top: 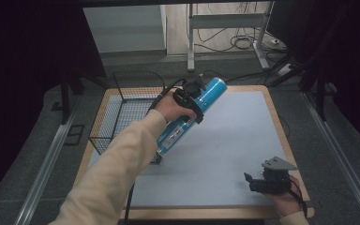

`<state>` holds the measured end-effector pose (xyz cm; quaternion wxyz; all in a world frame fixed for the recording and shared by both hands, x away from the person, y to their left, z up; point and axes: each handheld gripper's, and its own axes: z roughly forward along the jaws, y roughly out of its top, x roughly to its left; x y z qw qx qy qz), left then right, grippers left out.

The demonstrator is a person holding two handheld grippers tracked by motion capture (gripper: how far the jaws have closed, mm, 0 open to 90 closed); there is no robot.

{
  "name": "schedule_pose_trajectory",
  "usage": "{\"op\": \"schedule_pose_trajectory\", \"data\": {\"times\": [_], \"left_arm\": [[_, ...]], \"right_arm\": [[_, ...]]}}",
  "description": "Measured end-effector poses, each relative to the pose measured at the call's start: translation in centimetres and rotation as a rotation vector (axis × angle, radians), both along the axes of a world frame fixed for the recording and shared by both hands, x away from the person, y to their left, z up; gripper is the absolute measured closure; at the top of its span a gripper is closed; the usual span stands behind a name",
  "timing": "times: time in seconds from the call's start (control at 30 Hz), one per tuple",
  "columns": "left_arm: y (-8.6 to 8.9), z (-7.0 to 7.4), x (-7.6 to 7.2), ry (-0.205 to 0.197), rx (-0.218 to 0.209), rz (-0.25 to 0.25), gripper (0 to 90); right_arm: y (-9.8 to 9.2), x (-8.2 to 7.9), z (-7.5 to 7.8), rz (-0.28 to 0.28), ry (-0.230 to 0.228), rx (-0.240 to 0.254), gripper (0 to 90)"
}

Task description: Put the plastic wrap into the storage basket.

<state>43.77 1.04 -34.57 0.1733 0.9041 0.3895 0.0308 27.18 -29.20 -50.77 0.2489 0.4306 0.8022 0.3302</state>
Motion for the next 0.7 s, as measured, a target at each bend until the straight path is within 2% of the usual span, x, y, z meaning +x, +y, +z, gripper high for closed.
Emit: {"op": "schedule_pose_trajectory", "data": {"times": [0.37,0.7], "left_arm": [[-0.1,0.4,0.1,-0.002,0.007,0.005,31.5],[-0.5,1.2,-0.4,-0.002,0.041,-0.003,31.5]], "right_arm": [[0.0,0.0,0.0,0.001,0.004,0.0,9.4],[0.0,0.0,0.0,0.0,0.001,-0.001,9.4]]}}
